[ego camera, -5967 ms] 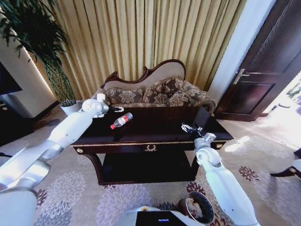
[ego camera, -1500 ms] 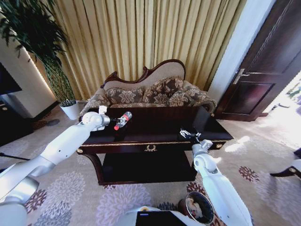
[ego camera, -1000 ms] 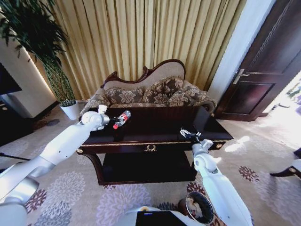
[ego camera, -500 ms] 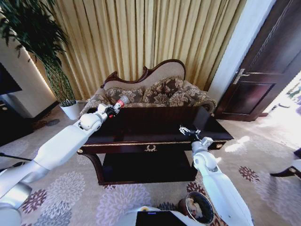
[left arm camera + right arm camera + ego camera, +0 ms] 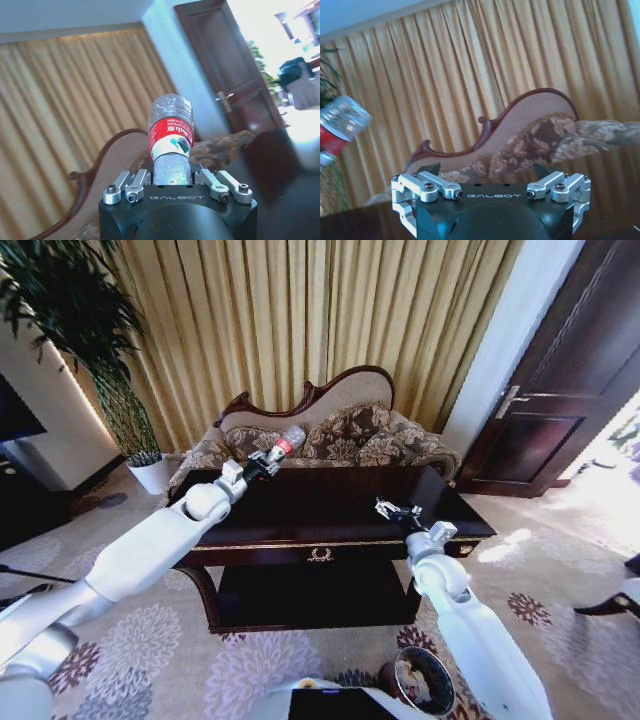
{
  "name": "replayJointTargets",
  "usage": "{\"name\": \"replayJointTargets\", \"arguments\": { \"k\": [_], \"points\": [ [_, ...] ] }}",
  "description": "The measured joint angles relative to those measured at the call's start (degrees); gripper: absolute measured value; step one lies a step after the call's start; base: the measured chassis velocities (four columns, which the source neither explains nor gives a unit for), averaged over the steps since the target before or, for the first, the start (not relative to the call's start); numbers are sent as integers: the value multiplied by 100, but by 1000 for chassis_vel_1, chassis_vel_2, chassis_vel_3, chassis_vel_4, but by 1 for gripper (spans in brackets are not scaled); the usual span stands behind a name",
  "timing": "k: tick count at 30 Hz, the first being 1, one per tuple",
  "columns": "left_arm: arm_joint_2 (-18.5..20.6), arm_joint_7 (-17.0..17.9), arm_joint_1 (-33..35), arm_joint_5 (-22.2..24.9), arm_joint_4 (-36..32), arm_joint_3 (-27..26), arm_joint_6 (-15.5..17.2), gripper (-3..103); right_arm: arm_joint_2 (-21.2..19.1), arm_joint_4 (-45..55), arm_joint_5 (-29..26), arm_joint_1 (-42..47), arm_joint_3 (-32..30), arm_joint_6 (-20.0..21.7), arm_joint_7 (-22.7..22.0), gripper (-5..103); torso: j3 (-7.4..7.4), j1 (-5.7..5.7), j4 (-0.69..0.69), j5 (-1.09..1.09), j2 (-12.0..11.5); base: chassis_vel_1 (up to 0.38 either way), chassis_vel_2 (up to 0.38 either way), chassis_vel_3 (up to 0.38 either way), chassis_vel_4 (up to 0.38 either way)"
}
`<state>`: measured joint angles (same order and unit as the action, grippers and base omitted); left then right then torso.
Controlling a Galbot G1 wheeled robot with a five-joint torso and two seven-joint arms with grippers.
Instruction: Move to the front of the table and place the trash on the table into the trash bin.
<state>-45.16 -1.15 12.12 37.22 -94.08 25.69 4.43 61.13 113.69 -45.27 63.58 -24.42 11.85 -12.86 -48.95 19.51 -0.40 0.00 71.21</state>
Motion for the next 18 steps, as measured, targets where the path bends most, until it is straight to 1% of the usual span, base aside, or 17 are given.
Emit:
{"name": "replayJointTargets", "arguments": {
  "k": [4, 5, 6, 8, 9, 10, 11, 12, 14, 16, 18],
  "points": [
    [-35, 100, -175, 123, -186, 285, 33, 33, -92, -13, -247, -224, 29, 31, 19, 100, 0, 0, -1, 2, 0, 0, 0, 0, 0],
    [-52, 142, -221, 160, -238, 417, 38, 33, -129, -26, -447, -327, 31, 53, 36, 100, 0, 0, -1, 1, 0, 0, 0, 0, 0],
    [-52, 142, -221, 160, -238, 417, 38, 33, -129, -26, -447, -327, 31, 53, 36, 100, 0, 0, -1, 1, 0, 0, 0, 0, 0],
    [-54, 168, -314, 167, -287, 626, 28, 33, -186, 27, -857, -420, 16, 126, 134, 100, 0, 0, 0, 2, 0, 0, 0, 0, 0],
    [-54, 168, -314, 167, -287, 626, 28, 33, -186, 27, -857, -420, 16, 126, 134, 100, 0, 0, 0, 2, 0, 0, 0, 0, 0],
    [-50, 171, -356, 167, -309, 707, 22, 33, -211, 86, -1073, -442, -21, 211, 237, 100, 0, 0, 0, 1, 0, 0, 0, 0, 0],
    [-43, 181, -400, 165, -350, 779, 9, 33, -229, 160, -1423, -474, -63, 351, 308, 100, 0, 0, 0, -1, 0, 0, 0, 0, 0],
    [-43, 181, -400, 165, -350, 779, 9, 33, -229, 160, -1423, -474, -63, 351, 308, 100, 0, 0, 0, -1, 0, 0, 0, 0, 0],
    [-24, 191, -465, 161, -453, 855, -3, 33, -231, 265, -1910, -513, -92, 527, 307, 100, 0, 0, 0, 0, 0, 0, 0, 0, 0],
    [-15, 191, -548, 157, -562, 917, -4, 33, -228, 318, -2122, -529, -78, 608, 304, 100, 0, 0, -1, 1, 0, 0, 0, 0, 0],
    [-17, 191, -597, 159, -605, 957, -5, 33, -215, 332, -2178, -553, -47, 634, 302, 100, 0, 0, -1, 2, 0, 0, 0, 0, 0]
  ]
}}
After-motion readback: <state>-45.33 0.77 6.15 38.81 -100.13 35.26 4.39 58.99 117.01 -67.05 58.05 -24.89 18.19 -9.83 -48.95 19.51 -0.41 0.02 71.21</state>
